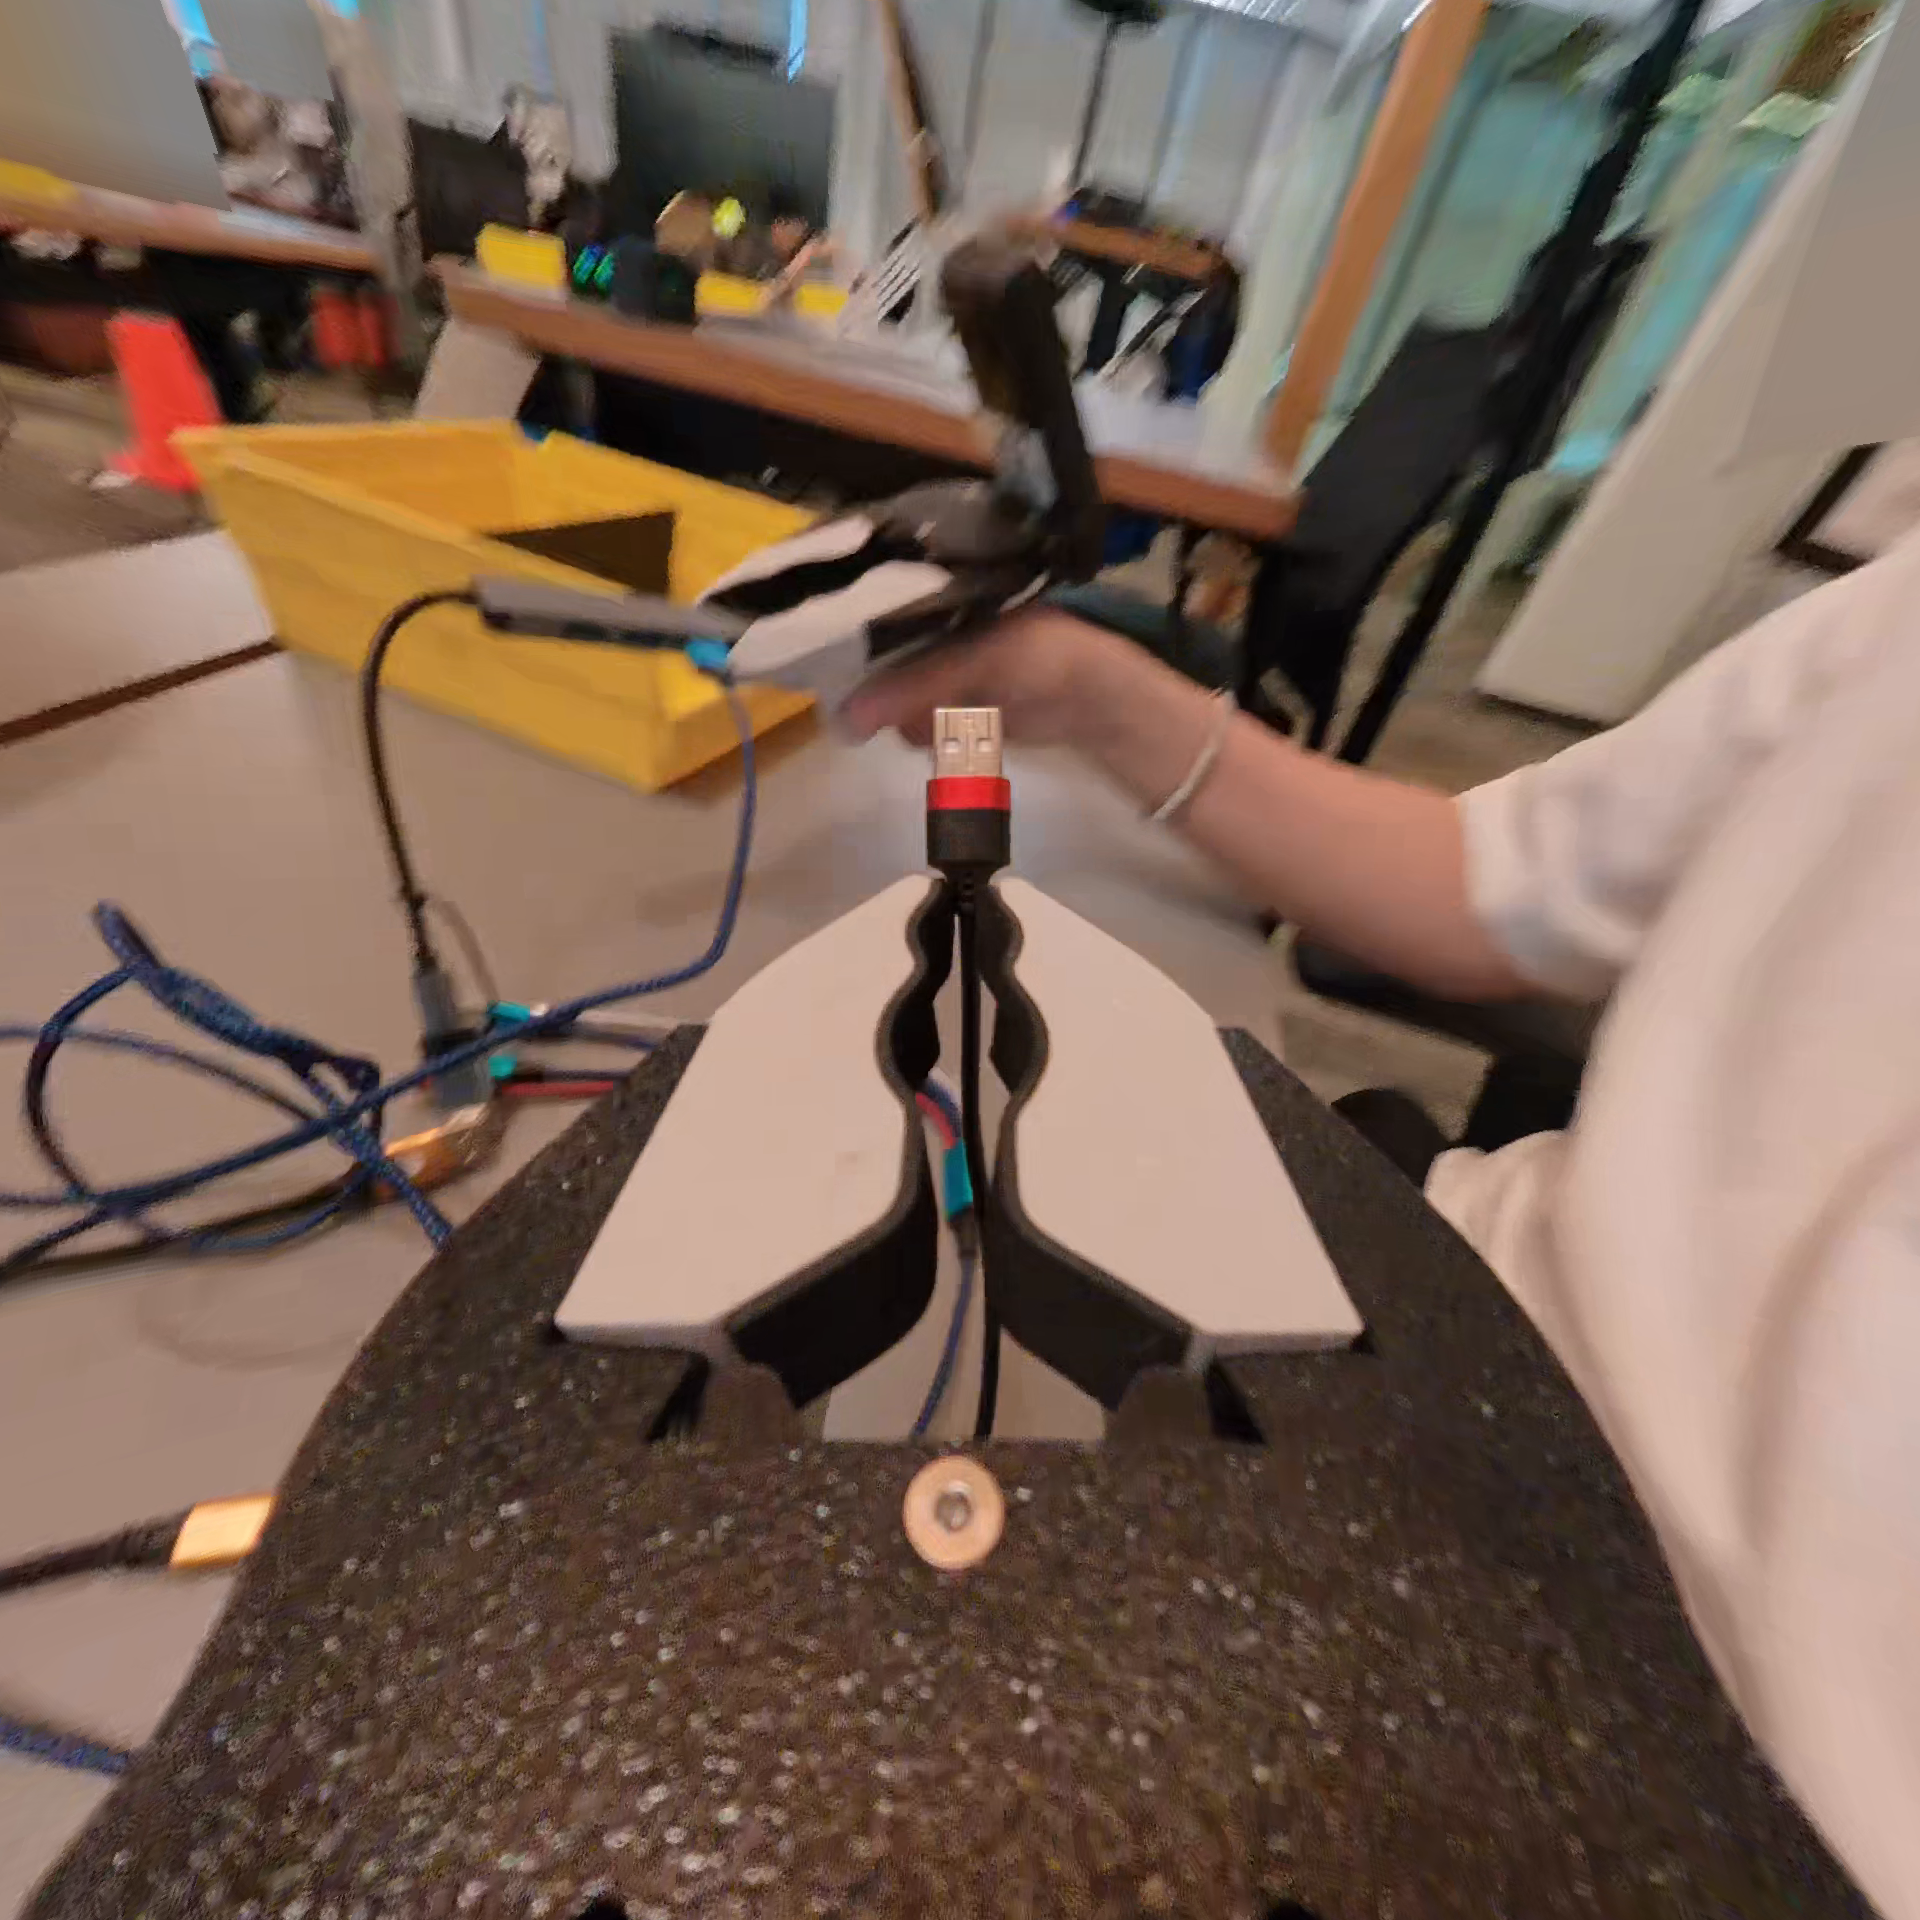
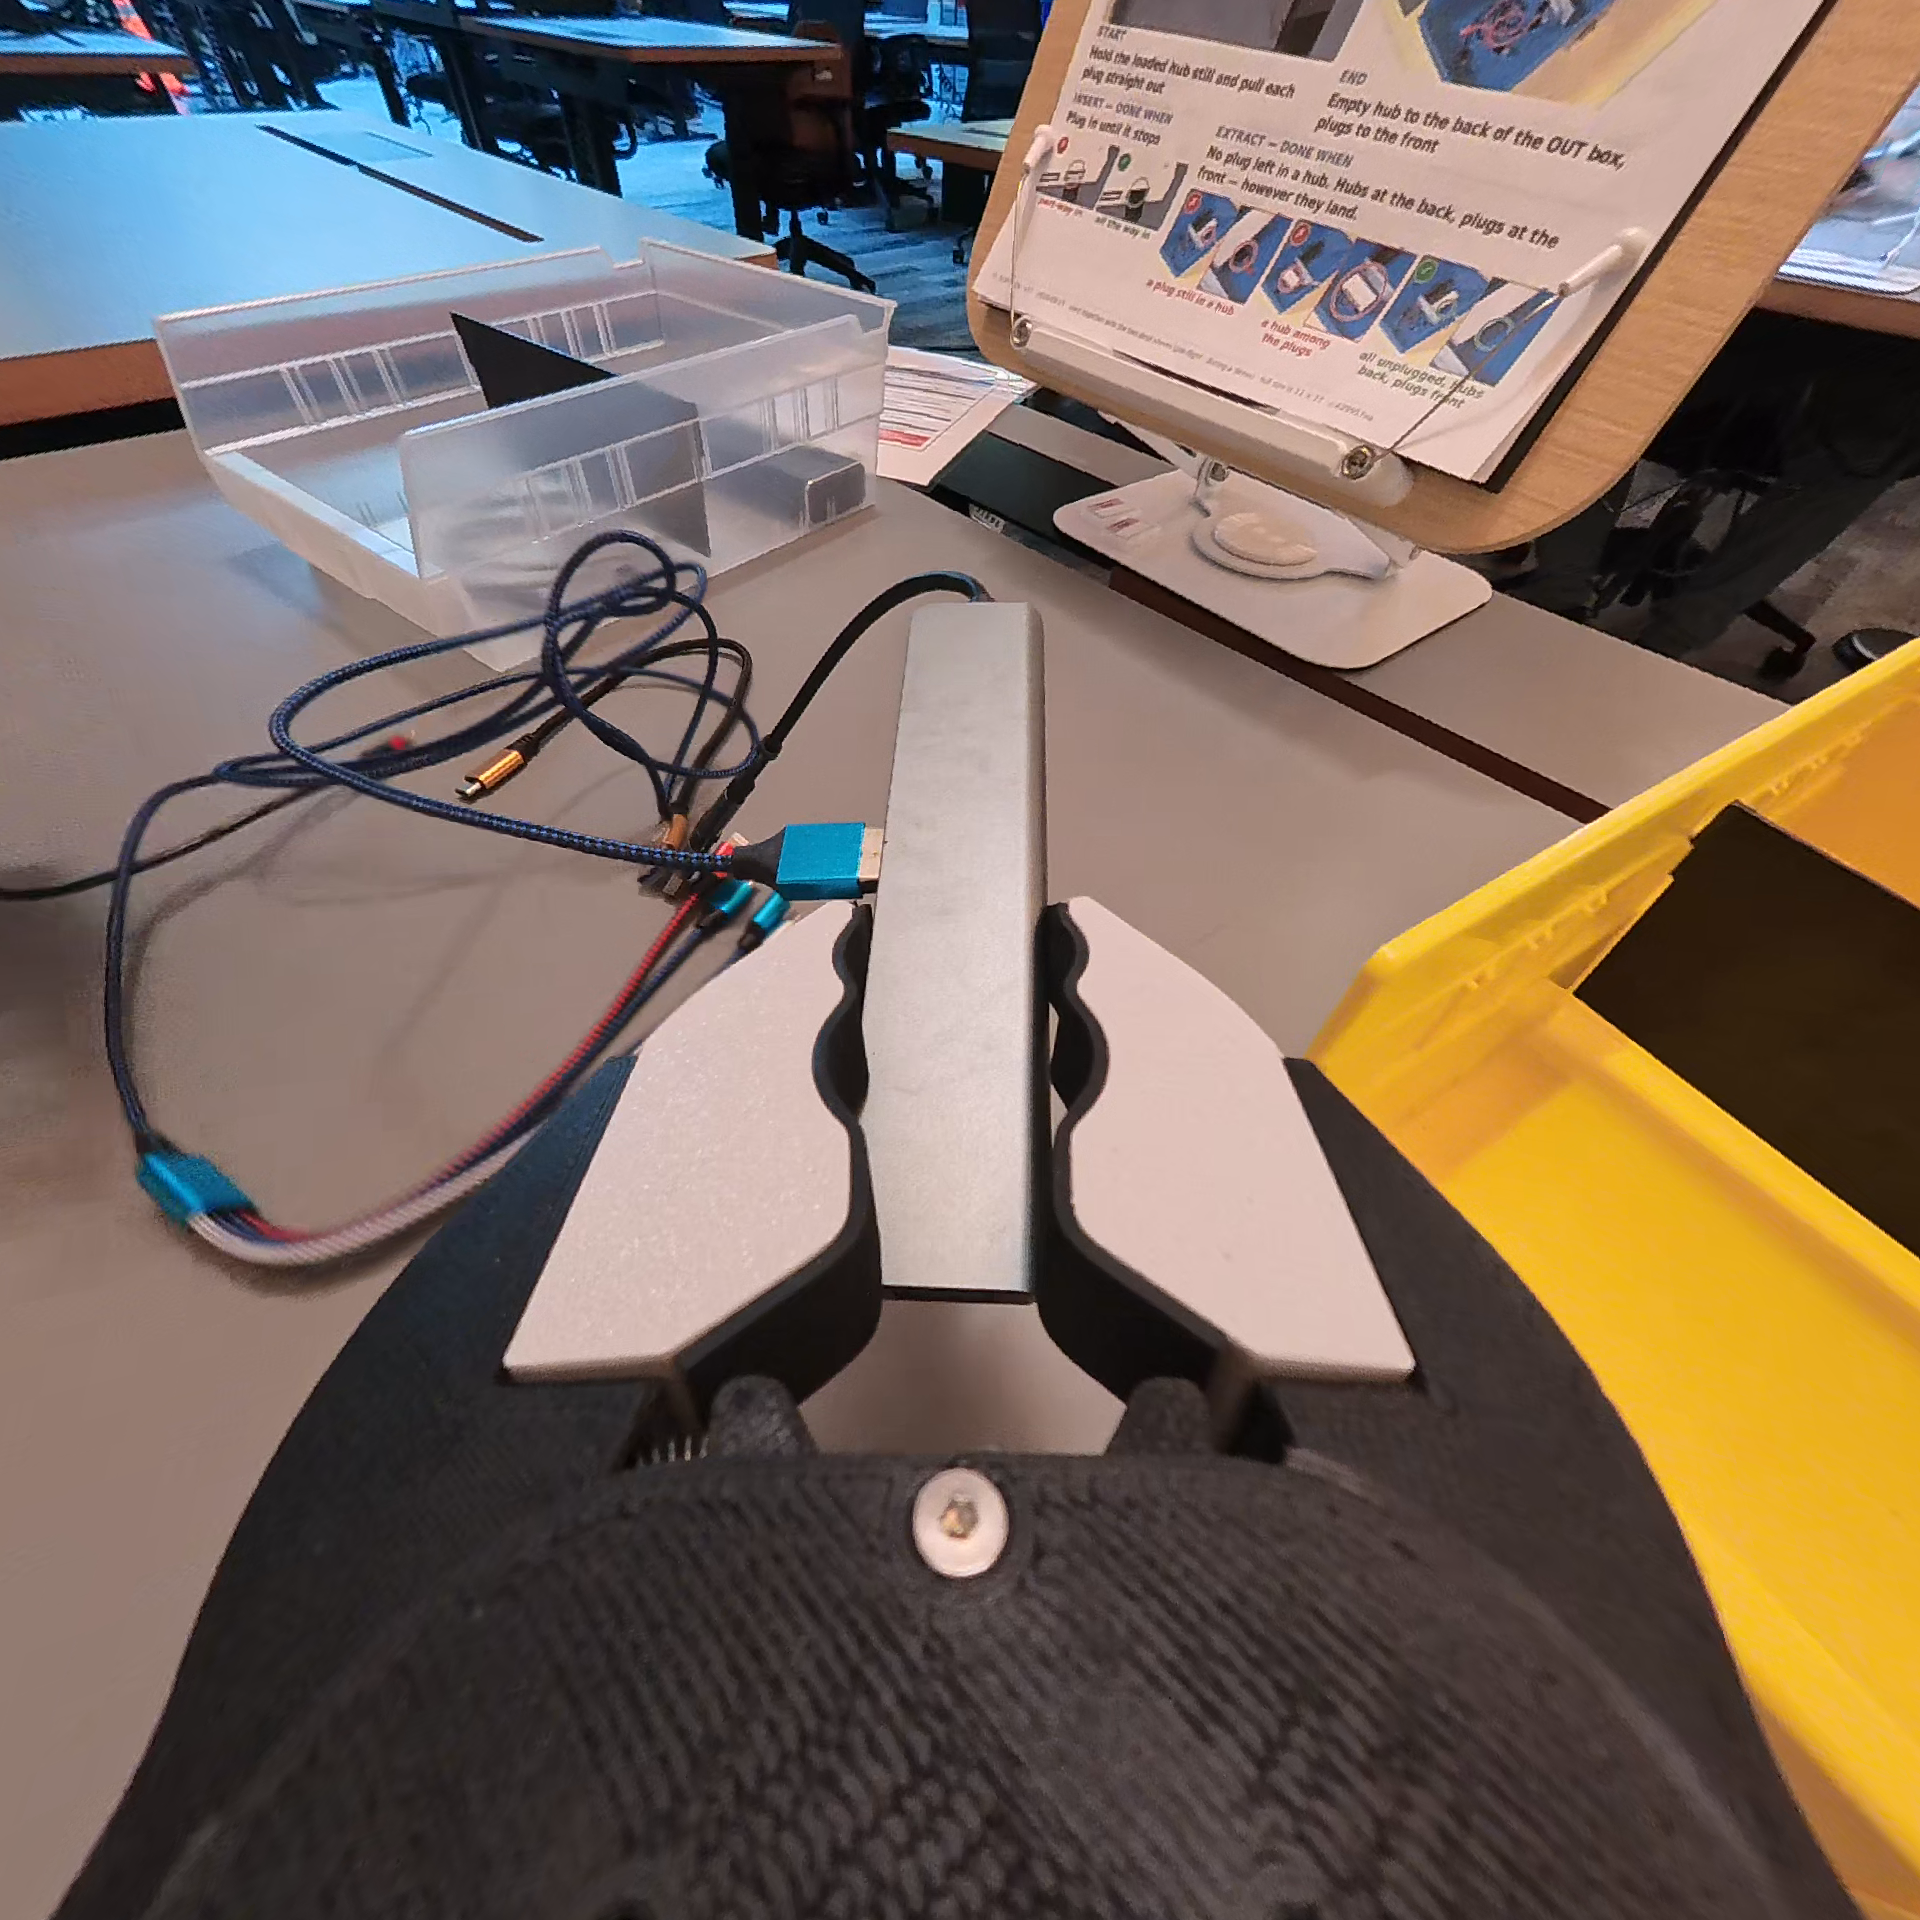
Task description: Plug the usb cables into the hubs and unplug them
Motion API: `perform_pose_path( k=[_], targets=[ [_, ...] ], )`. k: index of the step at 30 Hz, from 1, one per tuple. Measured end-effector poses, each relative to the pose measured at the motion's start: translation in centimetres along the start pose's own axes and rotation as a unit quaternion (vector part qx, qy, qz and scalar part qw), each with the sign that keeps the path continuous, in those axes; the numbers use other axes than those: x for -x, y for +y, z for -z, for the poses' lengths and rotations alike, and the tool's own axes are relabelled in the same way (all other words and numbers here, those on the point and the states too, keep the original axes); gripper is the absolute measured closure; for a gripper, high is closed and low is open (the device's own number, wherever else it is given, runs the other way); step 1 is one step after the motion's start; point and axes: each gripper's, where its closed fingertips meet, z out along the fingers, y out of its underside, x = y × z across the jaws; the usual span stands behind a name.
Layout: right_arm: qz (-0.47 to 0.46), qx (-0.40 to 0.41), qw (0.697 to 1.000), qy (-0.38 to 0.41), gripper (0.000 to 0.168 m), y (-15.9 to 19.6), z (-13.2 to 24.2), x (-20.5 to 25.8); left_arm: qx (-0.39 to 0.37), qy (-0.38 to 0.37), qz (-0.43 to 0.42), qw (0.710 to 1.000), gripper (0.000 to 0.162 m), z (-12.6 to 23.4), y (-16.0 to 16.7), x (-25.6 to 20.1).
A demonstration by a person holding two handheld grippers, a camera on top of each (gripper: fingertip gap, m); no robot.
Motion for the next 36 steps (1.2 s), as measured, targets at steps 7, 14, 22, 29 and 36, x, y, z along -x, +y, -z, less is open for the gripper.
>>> perform_pose_path(
  k=[7, 14, 22, 29, 36],
  targets=[
    [0.007, -0.001, 1.000, 0.001, 0.136, -0.4, 0.2, 0.3, -0.088, 0.063, 0.013, 0.994, 0.158, 1.3, -4.6, -2.3],
    [0.000, -0.005, 1.000, -0.001, 0.136, -0.4, 0.3, 0.1, 0.108, -0.173, -0.054, 0.978, 0.158, 2.5, -7.4, -0.3],
    [0.006, 0.001, 1.000, -0.008, 0.136, -0.7, -0.7, 1.6, 0.322, -0.260, -0.107, 0.904, 0.158, -2.5, -6.6, 1.3],
    [0.000, 0.003, 1.000, -0.007, 0.136, -0.9, -1.5, 2.6, 0.427, -0.290, -0.087, 0.852, 0.158, -6.1, -1.6, 7.5],
    [-0.002, 0.004, 1.000, -0.007, 0.135, -0.9, -2.1, 3.1, 0.430, -0.288, -0.065, 0.853, 0.158, -7.6, 0.0, 9.3]
  ],
)
